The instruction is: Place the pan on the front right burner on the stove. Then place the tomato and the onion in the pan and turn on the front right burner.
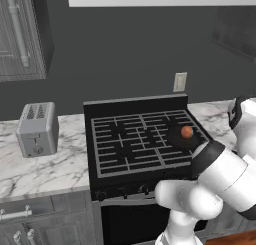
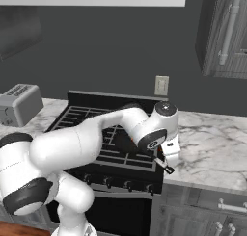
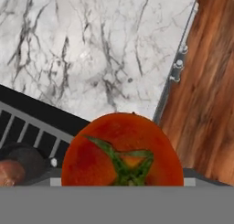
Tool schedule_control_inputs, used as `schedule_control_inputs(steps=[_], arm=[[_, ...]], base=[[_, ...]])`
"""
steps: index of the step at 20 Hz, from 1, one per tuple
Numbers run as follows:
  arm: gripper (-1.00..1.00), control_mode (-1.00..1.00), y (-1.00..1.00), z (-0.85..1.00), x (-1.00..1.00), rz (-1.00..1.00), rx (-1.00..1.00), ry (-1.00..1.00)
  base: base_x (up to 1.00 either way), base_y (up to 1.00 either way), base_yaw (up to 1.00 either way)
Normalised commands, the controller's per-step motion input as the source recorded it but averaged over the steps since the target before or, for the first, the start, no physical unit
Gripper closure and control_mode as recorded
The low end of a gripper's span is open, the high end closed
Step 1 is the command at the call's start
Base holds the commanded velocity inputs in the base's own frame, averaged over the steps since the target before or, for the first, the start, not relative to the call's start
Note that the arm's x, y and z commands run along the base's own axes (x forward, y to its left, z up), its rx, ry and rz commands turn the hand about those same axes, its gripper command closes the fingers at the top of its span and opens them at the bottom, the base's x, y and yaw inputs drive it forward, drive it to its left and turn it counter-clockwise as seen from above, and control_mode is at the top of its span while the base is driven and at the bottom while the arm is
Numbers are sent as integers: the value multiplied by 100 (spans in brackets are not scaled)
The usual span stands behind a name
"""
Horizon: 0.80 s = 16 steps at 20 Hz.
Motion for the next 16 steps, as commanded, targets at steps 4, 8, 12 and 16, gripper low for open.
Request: schedule_control_inputs(steps=[4, 8, 12, 16], arm=[[100, -100, 66, 44, 0, 0, -11, 0], [100, -100, 68, 40, 0, 6, -7, 0], [100, -100, 63, 36, 0, 12, -2, 1], [100, -100, 59, 18, 8, 17, 0, 5]], base=[[0, 0, 0], [0, 0, 0], [0, 0, 0], [0, 0, 0]])
